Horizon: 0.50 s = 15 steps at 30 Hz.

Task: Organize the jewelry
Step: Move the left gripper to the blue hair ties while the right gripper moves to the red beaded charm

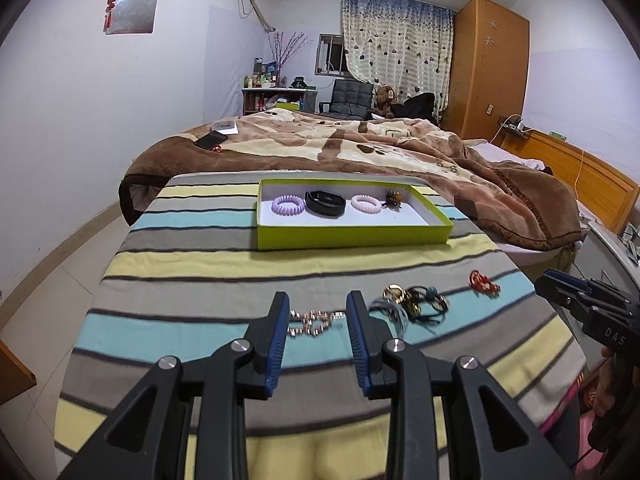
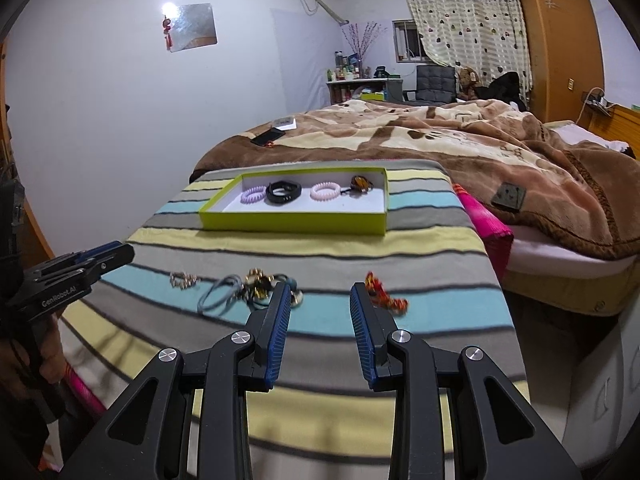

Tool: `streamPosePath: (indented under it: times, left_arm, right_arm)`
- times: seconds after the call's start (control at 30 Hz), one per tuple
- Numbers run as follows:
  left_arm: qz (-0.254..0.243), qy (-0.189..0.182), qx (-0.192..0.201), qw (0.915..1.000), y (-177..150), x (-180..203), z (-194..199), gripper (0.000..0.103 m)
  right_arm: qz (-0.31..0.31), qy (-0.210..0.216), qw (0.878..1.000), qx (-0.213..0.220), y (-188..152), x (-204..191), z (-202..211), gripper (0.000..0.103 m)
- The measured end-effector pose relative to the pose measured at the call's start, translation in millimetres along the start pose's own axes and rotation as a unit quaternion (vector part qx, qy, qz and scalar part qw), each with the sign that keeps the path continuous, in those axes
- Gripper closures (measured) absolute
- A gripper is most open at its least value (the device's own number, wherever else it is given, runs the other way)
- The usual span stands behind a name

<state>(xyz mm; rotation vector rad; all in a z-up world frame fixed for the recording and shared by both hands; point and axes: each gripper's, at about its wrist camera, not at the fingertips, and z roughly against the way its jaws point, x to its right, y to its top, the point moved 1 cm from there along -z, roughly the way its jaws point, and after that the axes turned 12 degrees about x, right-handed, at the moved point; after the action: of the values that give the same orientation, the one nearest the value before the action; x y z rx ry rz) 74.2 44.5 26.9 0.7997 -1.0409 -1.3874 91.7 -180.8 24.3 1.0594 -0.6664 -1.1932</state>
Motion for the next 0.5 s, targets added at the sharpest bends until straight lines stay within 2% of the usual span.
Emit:
streamPosePath:
  times: [0.5]
  left_arm:
    - [-0.012, -0.014, -0.009, 0.9998, -16.1, 11.4, 9.3, 0.072]
  right_arm:
    - [0.006, -0.003, 1.000, 0.000, -8.0, 0.6, 8.5, 0.071]
